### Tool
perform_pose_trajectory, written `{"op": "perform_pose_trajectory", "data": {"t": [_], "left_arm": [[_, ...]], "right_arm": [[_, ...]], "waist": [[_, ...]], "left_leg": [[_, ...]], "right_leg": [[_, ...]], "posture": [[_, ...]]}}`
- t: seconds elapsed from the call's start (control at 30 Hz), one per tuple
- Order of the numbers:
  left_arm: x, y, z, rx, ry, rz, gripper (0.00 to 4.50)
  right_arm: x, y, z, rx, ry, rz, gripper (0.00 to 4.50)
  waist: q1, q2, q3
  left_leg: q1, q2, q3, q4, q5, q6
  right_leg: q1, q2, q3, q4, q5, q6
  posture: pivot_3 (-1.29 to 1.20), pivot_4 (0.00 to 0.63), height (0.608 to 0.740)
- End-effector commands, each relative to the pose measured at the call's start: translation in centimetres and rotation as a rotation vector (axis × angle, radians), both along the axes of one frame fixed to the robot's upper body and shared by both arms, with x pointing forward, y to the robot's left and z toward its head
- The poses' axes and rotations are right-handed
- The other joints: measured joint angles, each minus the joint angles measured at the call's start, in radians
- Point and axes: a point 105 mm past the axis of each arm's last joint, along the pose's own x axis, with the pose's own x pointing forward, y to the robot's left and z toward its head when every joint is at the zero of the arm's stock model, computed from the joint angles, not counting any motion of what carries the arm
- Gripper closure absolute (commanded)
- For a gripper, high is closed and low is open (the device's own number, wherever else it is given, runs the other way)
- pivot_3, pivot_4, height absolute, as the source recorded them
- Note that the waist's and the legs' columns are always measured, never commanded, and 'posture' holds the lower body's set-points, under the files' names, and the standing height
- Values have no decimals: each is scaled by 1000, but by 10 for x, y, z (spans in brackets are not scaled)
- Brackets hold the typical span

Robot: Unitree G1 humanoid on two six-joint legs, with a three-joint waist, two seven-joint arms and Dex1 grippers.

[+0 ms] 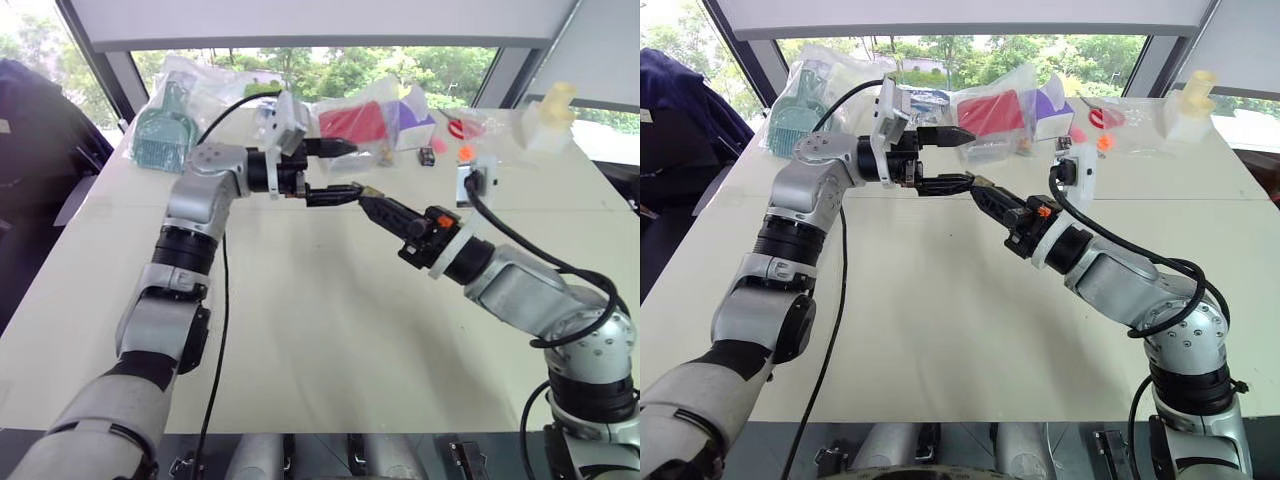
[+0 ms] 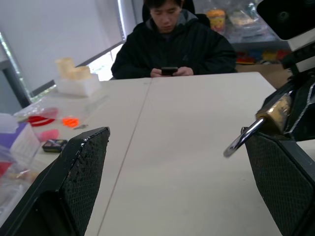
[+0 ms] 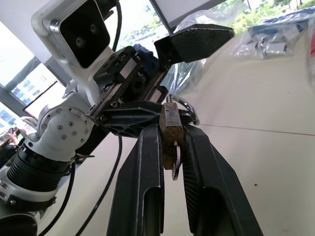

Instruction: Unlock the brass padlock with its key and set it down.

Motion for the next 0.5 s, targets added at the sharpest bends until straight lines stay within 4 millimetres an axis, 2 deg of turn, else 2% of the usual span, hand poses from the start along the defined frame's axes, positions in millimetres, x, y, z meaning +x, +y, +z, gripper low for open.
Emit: {"op": "perform_pose_trajectory", "data": {"t": [0.03, 0.2, 0.5], "left_arm": [[-11, -4, 3, 19, -1, -63, 93], [-5, -2, 3, 25, -7, -25, 93], [-24, 8, -1, 78, 79, -147, 93]], "right_arm": [[-9, 5, 20, 31, -81, 29, 4470], [-9, 6, 22, 38, -87, 30, 4470], [-4, 1, 23, 39, -99, -12, 4470]], "waist": [[0, 0, 0], [2, 0, 0], [-1, 0, 0]], "left_leg": [[0, 0, 0, 0, 0, 0], [0, 0, 0, 0, 0, 0], [0, 0, 0, 0, 0, 0]], "right_leg": [[0, 0, 0, 0, 0, 0], [0, 0, 0, 0, 0, 0], [0, 0, 0, 0, 0, 0]], "posture": [[0, 150, 740], [0, 150, 740], [0, 150, 740]]}}
